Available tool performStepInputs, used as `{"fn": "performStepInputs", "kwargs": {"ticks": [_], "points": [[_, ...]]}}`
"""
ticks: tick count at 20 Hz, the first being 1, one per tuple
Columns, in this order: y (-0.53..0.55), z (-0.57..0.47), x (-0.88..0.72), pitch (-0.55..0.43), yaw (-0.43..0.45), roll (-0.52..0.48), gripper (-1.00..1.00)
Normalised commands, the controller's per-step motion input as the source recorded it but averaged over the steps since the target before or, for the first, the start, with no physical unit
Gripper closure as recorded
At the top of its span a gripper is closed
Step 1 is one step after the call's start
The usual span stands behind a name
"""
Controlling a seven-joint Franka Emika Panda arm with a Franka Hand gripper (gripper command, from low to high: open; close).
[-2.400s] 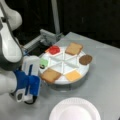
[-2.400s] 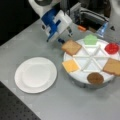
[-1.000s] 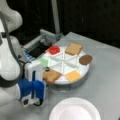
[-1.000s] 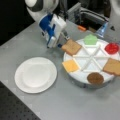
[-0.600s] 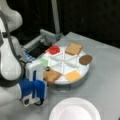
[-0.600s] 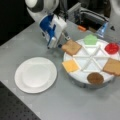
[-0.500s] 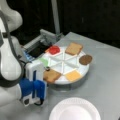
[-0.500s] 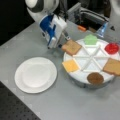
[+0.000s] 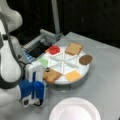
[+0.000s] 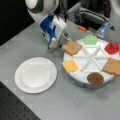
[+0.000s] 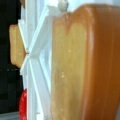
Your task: Ingredient selection for cheeseburger or sandwich
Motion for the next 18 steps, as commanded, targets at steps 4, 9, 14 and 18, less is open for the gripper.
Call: {"fn": "performStepInputs", "kwargs": {"ticks": [4, 9, 14, 18], "points": [[-0.15, -0.14, 0.11, 0.029, 0.112, 0.218, 1.00], [-0.14, -0.13, 0.10, 0.030, 0.114, 0.208, 1.00], [-0.13, -0.12, 0.08, 0.033, 0.112, 0.184, 1.00], [-0.10, -0.10, 0.07, 0.034, 0.113, 0.165, 1.00]]}}
